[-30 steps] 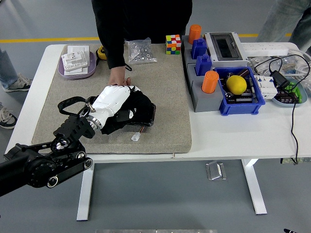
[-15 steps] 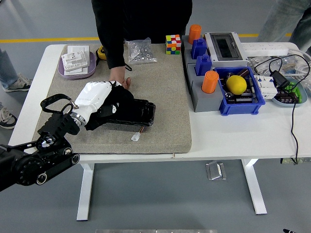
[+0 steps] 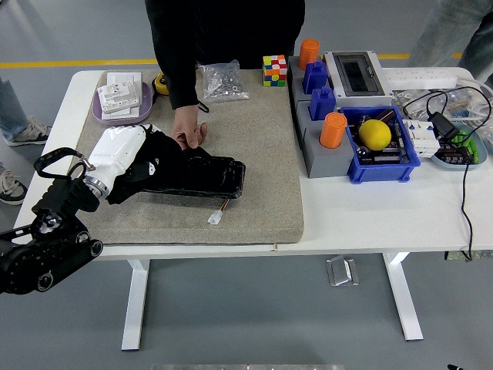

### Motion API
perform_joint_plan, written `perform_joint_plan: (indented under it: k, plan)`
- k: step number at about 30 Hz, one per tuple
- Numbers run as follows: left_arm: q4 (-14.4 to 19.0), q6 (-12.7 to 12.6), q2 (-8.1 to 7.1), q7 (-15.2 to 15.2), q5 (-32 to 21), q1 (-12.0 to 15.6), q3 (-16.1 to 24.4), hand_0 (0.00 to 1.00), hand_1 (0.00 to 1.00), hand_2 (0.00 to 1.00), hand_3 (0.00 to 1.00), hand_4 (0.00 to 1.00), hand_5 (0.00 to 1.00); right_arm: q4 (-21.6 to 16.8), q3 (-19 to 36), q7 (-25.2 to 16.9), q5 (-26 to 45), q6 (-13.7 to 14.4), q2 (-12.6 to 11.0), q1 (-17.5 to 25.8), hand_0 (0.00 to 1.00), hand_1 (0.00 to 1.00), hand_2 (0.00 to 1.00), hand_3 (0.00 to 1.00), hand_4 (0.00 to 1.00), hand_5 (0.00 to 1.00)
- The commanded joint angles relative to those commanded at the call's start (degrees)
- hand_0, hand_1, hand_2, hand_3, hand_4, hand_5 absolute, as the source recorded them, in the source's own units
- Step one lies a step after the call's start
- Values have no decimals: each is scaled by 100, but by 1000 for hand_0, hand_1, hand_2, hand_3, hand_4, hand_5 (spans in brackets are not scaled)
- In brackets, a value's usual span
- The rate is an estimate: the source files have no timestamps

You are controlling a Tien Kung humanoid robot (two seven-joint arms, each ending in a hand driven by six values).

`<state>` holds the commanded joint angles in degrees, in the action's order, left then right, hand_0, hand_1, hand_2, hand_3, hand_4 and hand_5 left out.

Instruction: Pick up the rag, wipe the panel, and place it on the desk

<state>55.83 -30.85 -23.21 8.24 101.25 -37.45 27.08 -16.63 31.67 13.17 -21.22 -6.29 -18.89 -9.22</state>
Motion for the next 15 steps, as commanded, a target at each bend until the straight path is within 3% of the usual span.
perform_joint_plan:
  k: [15]
  plan:
    - [-84,-5,-153,6,70,127,164,214,140,657,683,463,2,0,6,-3,-1,-1,12,10,785,702,725,663,998,562]
